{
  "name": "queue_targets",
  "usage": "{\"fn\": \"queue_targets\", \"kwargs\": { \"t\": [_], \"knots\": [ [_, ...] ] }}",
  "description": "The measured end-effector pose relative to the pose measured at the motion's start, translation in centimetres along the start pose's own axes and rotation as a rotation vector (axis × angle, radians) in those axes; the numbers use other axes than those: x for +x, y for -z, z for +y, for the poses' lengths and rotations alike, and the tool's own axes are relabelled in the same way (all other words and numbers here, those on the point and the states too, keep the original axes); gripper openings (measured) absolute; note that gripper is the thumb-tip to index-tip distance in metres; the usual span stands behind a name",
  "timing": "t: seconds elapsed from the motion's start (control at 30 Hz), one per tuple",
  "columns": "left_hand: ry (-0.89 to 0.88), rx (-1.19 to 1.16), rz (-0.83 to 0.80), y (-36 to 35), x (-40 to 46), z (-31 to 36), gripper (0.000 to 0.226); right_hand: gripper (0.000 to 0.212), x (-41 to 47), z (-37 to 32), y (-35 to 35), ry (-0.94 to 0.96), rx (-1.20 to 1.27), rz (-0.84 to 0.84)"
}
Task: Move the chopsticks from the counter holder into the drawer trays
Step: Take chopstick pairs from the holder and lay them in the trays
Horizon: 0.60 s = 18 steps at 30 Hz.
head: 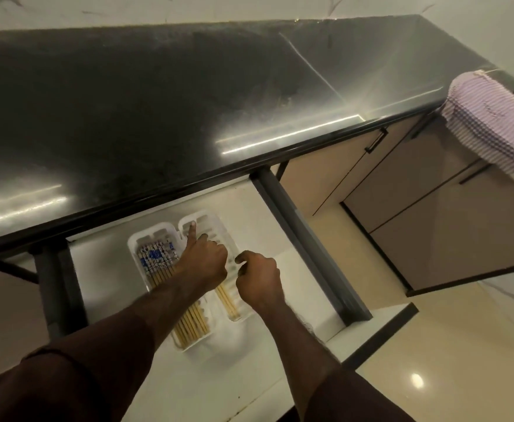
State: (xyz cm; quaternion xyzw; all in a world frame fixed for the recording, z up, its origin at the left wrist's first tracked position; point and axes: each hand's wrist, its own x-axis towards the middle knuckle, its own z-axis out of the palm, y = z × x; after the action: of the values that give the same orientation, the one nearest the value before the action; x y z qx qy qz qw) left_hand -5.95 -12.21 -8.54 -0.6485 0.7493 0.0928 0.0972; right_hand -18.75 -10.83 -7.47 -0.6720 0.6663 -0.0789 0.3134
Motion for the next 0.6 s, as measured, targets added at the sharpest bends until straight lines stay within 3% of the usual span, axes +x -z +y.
{"fn": "queue_targets", "kwargs": {
  "t": [0.37, 0.6],
  "knots": [
    [0.074, -0.154, 0.249, 10.5, -9.2, 0.7, 0.047, 0.024, -8.0, -6.0, 9.0, 0.226, 0.171, 0.319],
    [0.054, -0.422, 0.538, 16.6, -18.5, 0.1, 0.044, 0.025, -15.6, -11.0, 14.2, 0.407, 0.190, 0.432]
  ]
}}
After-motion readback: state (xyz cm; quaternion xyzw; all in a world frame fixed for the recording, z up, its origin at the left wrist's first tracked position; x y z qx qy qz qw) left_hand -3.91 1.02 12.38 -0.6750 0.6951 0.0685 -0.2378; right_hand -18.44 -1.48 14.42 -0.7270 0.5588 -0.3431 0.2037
